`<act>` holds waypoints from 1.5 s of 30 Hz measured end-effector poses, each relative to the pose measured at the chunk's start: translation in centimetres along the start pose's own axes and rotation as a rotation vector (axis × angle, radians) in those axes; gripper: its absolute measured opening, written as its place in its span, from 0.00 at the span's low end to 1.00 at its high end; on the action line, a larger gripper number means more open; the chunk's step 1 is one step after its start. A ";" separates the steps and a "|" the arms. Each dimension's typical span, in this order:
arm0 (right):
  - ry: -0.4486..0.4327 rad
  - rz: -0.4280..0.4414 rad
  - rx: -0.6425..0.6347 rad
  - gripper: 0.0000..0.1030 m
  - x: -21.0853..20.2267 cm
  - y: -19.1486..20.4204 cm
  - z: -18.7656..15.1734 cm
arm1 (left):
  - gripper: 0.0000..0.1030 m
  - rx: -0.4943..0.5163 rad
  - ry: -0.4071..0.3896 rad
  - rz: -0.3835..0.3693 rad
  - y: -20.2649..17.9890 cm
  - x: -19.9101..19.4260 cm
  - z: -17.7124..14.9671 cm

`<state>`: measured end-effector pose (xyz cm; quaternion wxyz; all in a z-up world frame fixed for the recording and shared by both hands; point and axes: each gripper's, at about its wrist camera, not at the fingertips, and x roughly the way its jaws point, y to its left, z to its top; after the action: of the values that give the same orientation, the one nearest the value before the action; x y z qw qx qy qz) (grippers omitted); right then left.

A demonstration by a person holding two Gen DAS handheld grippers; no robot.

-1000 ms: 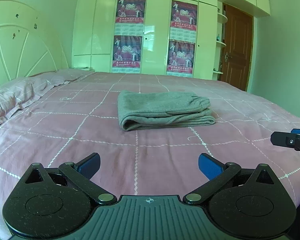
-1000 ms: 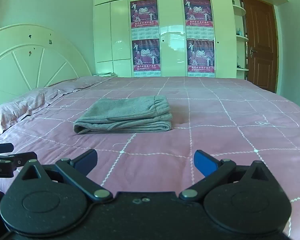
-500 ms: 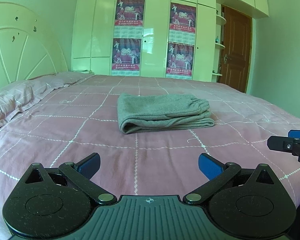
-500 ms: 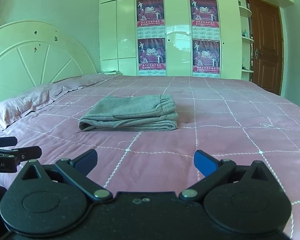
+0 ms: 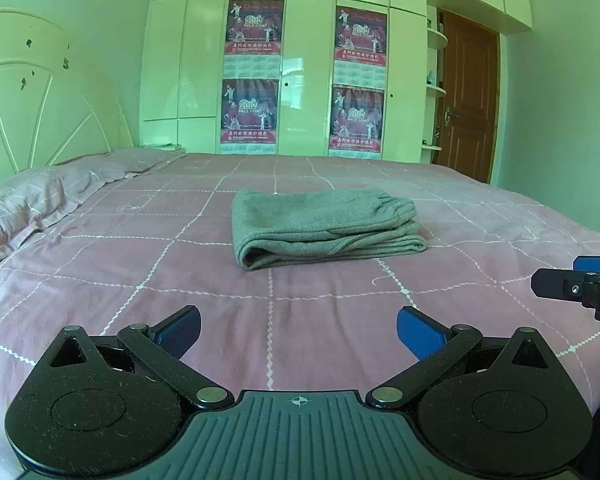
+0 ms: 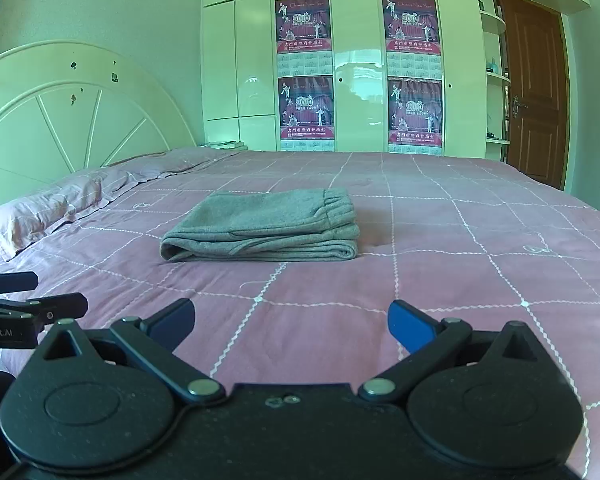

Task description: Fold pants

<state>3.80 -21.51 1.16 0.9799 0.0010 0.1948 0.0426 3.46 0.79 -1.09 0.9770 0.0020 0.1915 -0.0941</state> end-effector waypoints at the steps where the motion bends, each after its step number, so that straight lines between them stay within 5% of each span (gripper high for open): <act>1: 0.000 0.000 0.000 0.94 0.0 0.0 0.0 | 1.00 -0.001 -0.001 0.000 0.0 0.0 0.0; 45: 0.002 0.002 -0.001 0.94 0.0 0.2 0.0 | 1.00 0.013 -0.020 -0.019 -0.1 -0.1 0.1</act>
<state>3.75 -21.31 1.17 0.9796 0.0006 0.1959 0.0439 3.37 0.74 -0.96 0.9779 0.0057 0.1811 -0.1045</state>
